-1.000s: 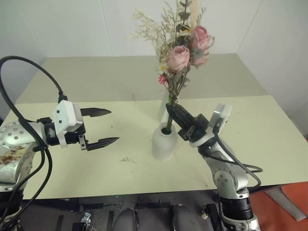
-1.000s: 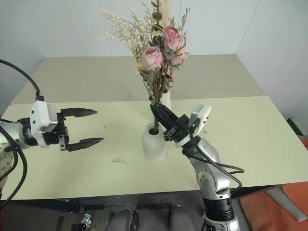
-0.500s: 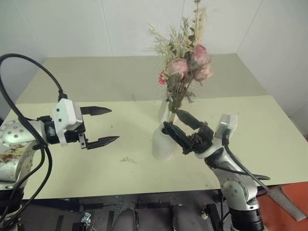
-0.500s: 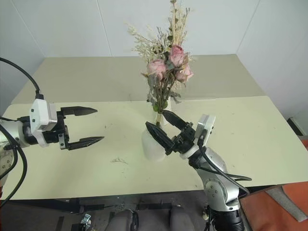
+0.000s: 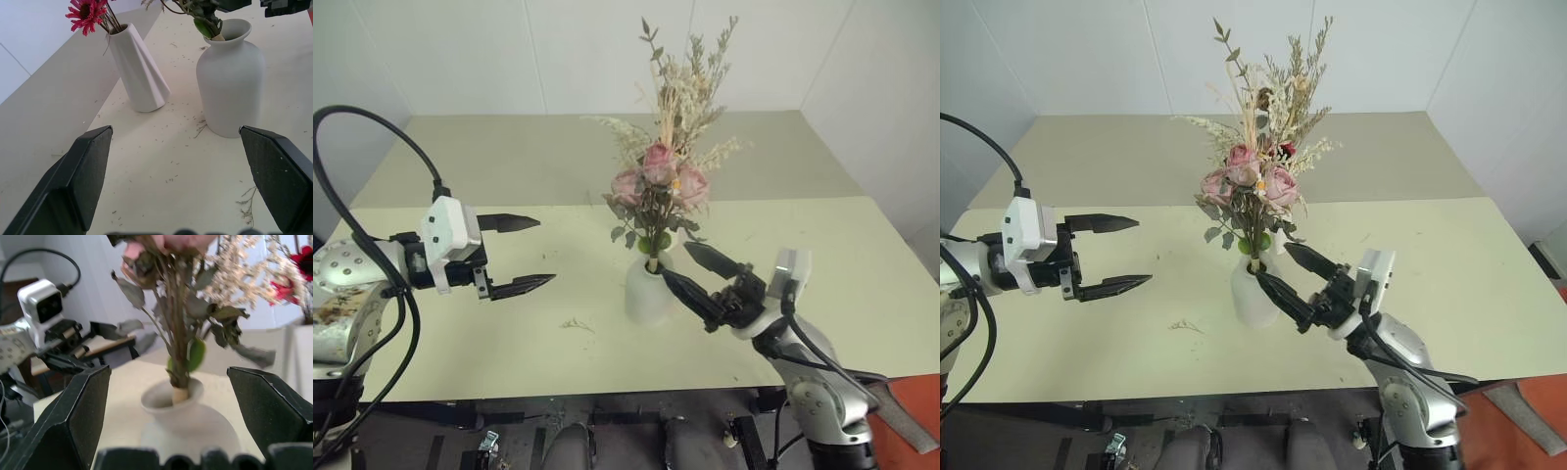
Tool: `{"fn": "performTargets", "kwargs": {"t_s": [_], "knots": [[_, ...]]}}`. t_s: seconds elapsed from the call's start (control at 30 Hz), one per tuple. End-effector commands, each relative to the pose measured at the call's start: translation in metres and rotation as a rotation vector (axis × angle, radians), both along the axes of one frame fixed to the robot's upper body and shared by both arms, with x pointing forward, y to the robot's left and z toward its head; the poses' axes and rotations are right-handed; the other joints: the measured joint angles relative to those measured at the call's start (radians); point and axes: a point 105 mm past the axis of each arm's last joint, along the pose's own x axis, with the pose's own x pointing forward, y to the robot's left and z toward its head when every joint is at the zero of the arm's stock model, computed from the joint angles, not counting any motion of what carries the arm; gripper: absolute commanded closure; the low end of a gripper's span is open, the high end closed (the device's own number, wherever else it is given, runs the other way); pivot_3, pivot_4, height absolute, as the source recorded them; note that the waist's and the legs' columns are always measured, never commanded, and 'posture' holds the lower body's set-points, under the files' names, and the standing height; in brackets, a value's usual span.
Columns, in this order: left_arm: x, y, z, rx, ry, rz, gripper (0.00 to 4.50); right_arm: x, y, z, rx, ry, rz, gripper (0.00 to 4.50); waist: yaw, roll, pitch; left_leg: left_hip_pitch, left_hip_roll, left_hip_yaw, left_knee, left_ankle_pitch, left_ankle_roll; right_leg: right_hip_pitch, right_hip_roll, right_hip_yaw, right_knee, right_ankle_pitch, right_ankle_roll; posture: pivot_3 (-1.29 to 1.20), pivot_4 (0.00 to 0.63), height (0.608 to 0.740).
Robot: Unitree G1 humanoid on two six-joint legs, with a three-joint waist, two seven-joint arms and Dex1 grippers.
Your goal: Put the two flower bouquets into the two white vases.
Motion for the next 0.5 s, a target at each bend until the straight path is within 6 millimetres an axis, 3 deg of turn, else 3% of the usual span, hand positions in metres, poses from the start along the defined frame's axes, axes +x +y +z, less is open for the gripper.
{"fn": "performTargets", "kwargs": {"t_s": [0.03, 0.3, 0.5], "knots": [[-0.008, 0.003, 0.009, 0.014, -0.032, -0.013, 0.00, -0.003, -0.043, 0.017, -0.067, -0.034, -0.073, 0.04, 0.005, 0.000, 0.000, 0.000, 0.000, 0.000, 0.000, 0.000, 0.000, 0.000, 0.000, 0.000, 0.000, 0.000, 0.000, 0.00, 0.150, 0.740], [-0.011, 0.010, 0.008, 0.025, -0.018, -0.001, 0.00, -0.020, -0.135, 0.043, -0.384, 0.006, -0.198, 0.04, 0.015, 0.000, 0.000, 0.002, 0.000, 0.001, 0.000, 0.000, 0.000, 0.002, 0.001, 0.001, -0.001, 0.000, 0.000, 0.00, 0.150, 0.740], [-0.013, 0.014, 0.004, 0.022, -0.007, 0.016, 0.00, -0.035, -0.184, 0.058, -0.570, 0.078, -0.290, 0.04, 0.015, -0.001, 0.000, 0.003, 0.000, 0.001, 0.000, 0.000, 0.000, 0.004, 0.001, 0.001, -0.001, 0.000, 0.000, 0.00, 0.150, 0.740]]}}
